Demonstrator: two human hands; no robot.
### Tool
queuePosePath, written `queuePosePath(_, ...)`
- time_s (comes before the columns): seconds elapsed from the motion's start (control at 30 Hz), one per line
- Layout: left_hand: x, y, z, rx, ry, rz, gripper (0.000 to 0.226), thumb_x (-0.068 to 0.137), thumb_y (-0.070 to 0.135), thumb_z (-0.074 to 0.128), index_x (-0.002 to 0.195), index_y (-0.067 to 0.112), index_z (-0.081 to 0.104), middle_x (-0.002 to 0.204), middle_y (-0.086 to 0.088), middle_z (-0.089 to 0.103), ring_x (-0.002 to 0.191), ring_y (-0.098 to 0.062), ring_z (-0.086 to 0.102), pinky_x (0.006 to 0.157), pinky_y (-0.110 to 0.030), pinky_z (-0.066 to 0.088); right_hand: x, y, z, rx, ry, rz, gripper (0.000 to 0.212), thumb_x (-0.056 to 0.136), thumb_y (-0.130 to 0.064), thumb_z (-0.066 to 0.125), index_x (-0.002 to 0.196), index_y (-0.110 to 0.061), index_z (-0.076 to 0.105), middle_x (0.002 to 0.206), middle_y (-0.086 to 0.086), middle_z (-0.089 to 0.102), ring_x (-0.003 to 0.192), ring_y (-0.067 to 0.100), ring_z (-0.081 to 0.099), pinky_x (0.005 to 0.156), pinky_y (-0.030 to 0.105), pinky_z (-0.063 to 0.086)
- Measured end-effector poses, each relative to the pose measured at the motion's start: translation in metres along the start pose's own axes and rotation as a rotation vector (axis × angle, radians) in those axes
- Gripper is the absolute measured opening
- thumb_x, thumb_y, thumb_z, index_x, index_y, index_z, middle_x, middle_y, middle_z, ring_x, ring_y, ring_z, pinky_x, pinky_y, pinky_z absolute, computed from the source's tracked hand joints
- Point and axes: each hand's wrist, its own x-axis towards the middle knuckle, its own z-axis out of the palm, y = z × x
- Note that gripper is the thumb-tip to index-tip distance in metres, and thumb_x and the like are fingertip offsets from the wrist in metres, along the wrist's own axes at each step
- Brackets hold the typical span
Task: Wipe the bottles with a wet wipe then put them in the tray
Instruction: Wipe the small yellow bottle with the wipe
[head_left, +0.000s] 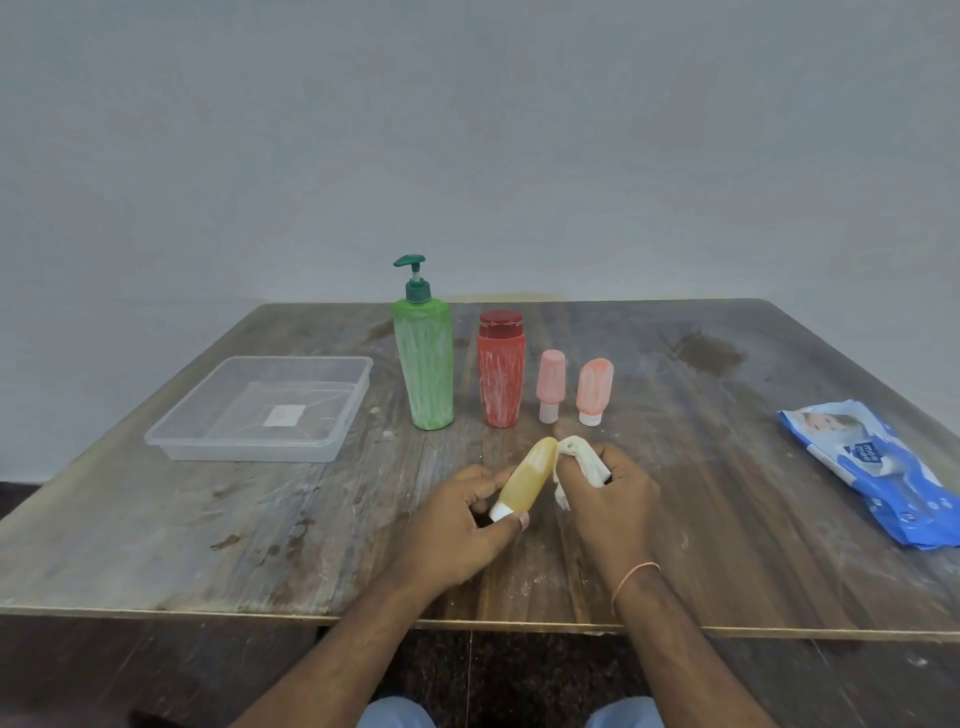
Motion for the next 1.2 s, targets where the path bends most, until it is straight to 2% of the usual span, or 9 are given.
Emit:
queuePosePath(0.13, 0.0, -0.002, 0.0, -0.005, 0.001, 0.005, 0.058, 0.09, 0.033, 0.079, 0.142, 0.052, 0.061, 0.087, 0.014, 0.053, 0.082, -0.007, 0.055, 0.073, -0.021, 0.046, 0.0, 0.004, 0.0, 0.03, -0.048, -0.085, 0.023, 0.09, -0.033, 0.084, 0.077, -0.017, 0.073, 0.069, 0.002, 0.068, 0.068, 0.025, 0.065, 0.057, 0.043, 0.056)
queuePosePath(0.33, 0.0, -0.001, 0.002, 0.0, 0.0, 0.016, 0.061, 0.089, 0.033, 0.079, 0.143, 0.051, 0.06, 0.09, 0.013, 0.056, 0.084, -0.009, 0.057, 0.075, -0.027, 0.05, -0.001, 0.001, 0.001, -0.013, 0.019, -0.05, 0.025, 0.091, -0.034, 0.08, 0.076, -0.017, 0.071, 0.068, -0.003, 0.068, 0.067, 0.02, 0.065, 0.06, 0.047, 0.058)
queuePosePath(0.47, 0.0, 0.0, 0.001, -0.016, -0.006, 0.027, 0.058, 0.089, 0.028, 0.079, 0.141, 0.05, 0.063, 0.089, 0.011, 0.056, 0.081, -0.006, 0.056, 0.072, -0.023, 0.048, -0.007, -0.002, -0.001, -0.01, -0.046, -0.211, 0.03, 0.087, -0.023, 0.085, 0.067, -0.027, 0.063, 0.064, -0.007, 0.059, 0.059, 0.013, 0.055, 0.053, 0.033, 0.048)
queuePosePath(0.67, 0.001, 0.0, 0.001, 0.003, -0.014, 0.009, 0.059, 0.09, 0.031, 0.08, 0.143, 0.048, 0.061, 0.09, 0.013, 0.056, 0.083, -0.007, 0.057, 0.073, -0.022, 0.048, -0.004, 0.0, 0.001, -0.109, 0.05, -0.144, 0.027, 0.088, -0.029, 0.081, 0.072, -0.017, 0.063, 0.066, -0.002, 0.062, 0.063, 0.022, 0.059, 0.056, 0.048, 0.052)
queuePosePath(0.83, 0.001, 0.002, 0.0, 0.007, -0.048, 0.013, 0.038, 0.087, 0.039, 0.074, 0.125, 0.036, 0.077, 0.091, 0.008, 0.061, 0.083, -0.01, 0.061, 0.074, -0.042, 0.055, -0.015, -0.006, -0.003, -0.106, -0.1, -0.36, 0.016, 0.084, -0.016, 0.085, 0.08, -0.026, 0.072, 0.074, -0.014, 0.066, 0.07, 0.012, 0.064, 0.057, 0.026, 0.049)
queuePosePath(0.9, 0.001, 0.003, 0.0, 0.028, -0.04, 0.013, 0.047, 0.089, 0.036, 0.076, 0.135, 0.042, 0.07, 0.093, 0.011, 0.061, 0.086, -0.008, 0.061, 0.075, -0.037, 0.055, -0.014, -0.005, -0.001, -0.175, -0.03, -0.293, 0.023, 0.083, -0.022, 0.084, 0.073, -0.028, 0.065, 0.068, -0.012, 0.061, 0.064, 0.012, 0.06, 0.053, 0.028, 0.045)
queuePosePath(1.0, 0.0, 0.004, 0.0, 0.057, -0.015, 0.004, 0.058, 0.089, 0.034, 0.079, 0.144, 0.043, 0.063, 0.094, 0.015, 0.061, 0.088, -0.005, 0.061, 0.074, -0.027, 0.052, -0.009, -0.004, 0.001, -0.22, 0.066, -0.228, 0.025, 0.087, -0.027, 0.083, 0.074, -0.024, 0.062, 0.068, -0.009, 0.059, 0.063, 0.014, 0.057, 0.053, 0.041, 0.049)
queuePosePath(1.13, 0.0, 0.003, 0.0, 0.019, -0.034, 0.002, 0.027, 0.087, 0.035, 0.076, 0.113, 0.03, 0.079, 0.087, 0.01, 0.059, 0.079, -0.007, 0.059, 0.071, -0.041, 0.054, -0.014, -0.007, 0.0, -0.101, -0.112, -0.389, 0.015, 0.084, -0.021, 0.082, 0.085, -0.032, 0.073, 0.081, -0.014, 0.065, 0.074, 0.011, 0.064, 0.062, 0.031, 0.051)
queuePosePath(1.2, 0.001, 0.004, -0.002, -0.044, -0.024, -0.004, 0.034, 0.088, 0.025, 0.075, 0.12, 0.034, 0.079, 0.088, 0.009, 0.06, 0.081, -0.006, 0.061, 0.073, -0.032, 0.053, -0.019, -0.008, -0.001, -0.115, -0.21, -0.468, 0.004, 0.083, -0.032, 0.077, 0.087, -0.032, 0.077, 0.082, -0.016, 0.066, 0.074, 0.01, 0.064, 0.063, 0.029, 0.052)
